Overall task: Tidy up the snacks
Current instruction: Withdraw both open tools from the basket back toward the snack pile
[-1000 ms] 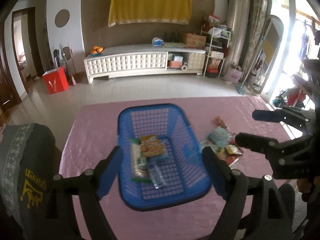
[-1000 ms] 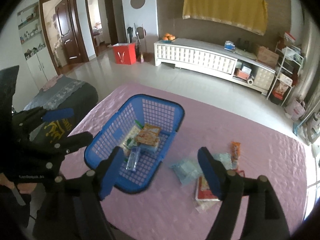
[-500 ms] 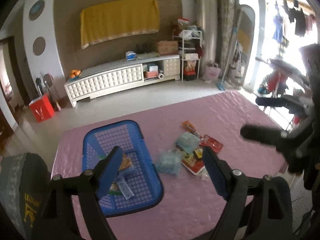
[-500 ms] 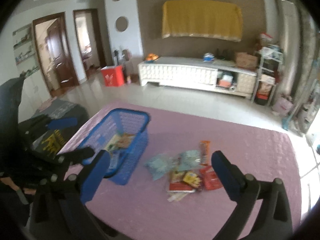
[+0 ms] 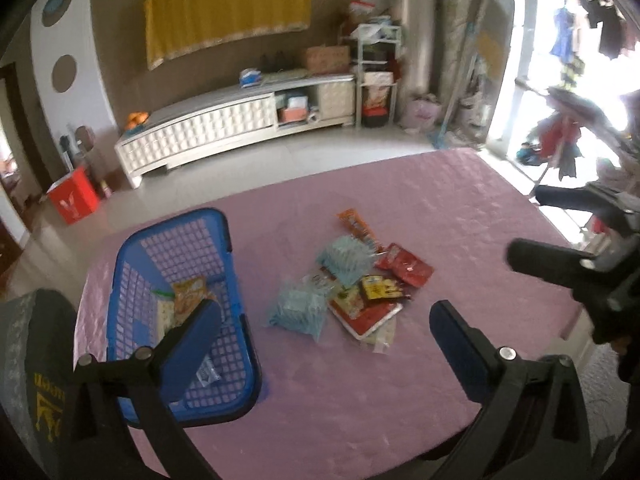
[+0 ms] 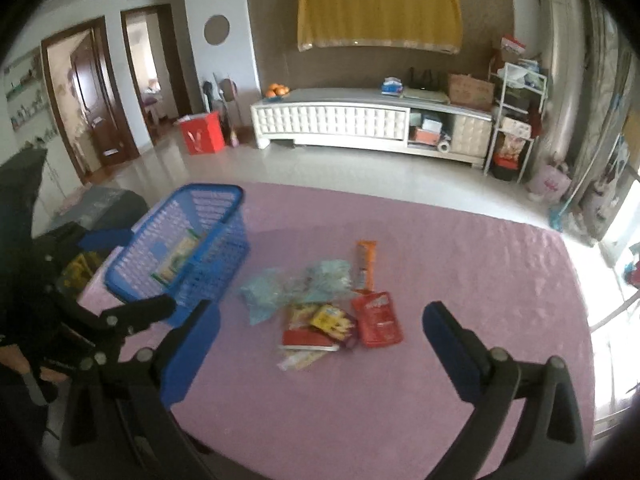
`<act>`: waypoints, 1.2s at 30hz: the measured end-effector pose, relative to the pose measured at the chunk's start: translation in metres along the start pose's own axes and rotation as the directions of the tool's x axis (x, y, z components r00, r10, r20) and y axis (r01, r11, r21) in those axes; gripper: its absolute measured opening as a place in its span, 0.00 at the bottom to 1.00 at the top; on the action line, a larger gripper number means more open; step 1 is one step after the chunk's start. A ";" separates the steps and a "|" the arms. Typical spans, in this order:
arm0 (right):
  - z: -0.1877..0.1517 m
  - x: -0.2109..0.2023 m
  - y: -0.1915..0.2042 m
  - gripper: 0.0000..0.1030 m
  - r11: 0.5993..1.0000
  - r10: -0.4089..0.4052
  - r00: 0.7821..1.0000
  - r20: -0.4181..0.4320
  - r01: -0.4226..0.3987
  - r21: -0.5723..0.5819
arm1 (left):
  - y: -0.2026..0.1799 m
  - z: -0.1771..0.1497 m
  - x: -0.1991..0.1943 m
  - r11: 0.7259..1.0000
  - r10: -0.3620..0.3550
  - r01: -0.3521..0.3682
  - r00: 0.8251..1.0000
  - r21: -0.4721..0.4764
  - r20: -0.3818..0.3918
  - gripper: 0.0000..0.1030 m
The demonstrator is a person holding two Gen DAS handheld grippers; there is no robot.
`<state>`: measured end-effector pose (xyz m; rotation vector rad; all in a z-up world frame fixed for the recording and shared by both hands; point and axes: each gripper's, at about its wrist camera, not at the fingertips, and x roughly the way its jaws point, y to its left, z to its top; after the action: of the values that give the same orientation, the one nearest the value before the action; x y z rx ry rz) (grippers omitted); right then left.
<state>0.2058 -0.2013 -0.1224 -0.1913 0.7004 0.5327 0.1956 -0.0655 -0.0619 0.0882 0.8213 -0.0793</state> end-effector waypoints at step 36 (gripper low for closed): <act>0.013 0.180 -0.068 0.83 0.990 0.110 0.967 -0.229 -0.128 -0.063 | 0.004 -0.028 0.176 0.757 0.197 -0.284 0.958 -0.588 -0.210 0.77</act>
<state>0.3633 -0.1825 -0.2316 -0.2864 0.9169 0.6605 0.2956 -0.0649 -0.2098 -0.4265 0.9318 0.4506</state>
